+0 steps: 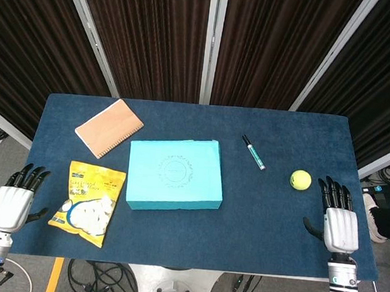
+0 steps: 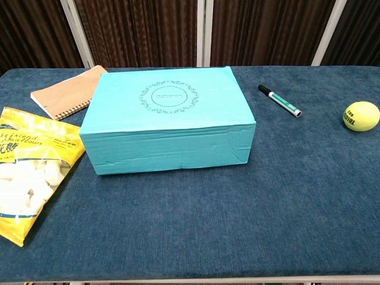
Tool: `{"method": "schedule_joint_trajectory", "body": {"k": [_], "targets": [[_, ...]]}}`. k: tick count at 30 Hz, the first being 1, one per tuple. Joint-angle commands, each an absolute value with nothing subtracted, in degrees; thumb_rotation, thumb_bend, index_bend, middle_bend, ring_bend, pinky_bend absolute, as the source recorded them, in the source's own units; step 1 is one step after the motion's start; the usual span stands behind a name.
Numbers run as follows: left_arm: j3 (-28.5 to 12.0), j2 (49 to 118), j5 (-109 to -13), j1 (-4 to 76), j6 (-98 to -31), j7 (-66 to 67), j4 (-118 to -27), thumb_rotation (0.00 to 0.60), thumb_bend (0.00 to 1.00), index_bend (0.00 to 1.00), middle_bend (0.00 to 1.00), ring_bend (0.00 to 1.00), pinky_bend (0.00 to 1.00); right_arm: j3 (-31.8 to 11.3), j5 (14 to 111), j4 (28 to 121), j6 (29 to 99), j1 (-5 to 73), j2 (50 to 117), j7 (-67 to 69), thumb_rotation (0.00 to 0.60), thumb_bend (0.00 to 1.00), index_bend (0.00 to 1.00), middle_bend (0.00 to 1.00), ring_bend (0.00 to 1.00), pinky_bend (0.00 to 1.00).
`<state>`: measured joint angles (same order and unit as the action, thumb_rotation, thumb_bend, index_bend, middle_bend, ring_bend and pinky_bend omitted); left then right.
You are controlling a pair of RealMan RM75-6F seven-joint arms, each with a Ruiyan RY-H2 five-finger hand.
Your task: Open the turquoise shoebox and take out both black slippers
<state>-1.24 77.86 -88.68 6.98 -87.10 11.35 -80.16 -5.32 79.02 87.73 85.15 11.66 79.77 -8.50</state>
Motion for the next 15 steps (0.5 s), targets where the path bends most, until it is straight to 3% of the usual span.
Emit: {"method": "schedule_joint_trajectory", "body": {"k": [1, 15], "targets": [[-1.4, 78.2, -88.3, 7.1, -86.6, 10.8, -79.6, 0.6, 0.09, 0.18, 0.15, 0.09, 0.25, -5.5, 78.9, 87.6, 84.9, 11.5, 79.8, -8.3, 0.6, 0.12, 0.0, 0.0, 0.0, 0.0], [-1.6, 77.1, -89.6, 7.4, -87.2, 10.4, -81.2, 0.6, 0.09, 0.18, 0.15, 0.09, 0.25, -7.5, 79.1, 89.2, 82.8, 12.6, 78.9, -9.4, 0.6, 0.13, 0.0, 0.0, 0.0, 0.0]]}}
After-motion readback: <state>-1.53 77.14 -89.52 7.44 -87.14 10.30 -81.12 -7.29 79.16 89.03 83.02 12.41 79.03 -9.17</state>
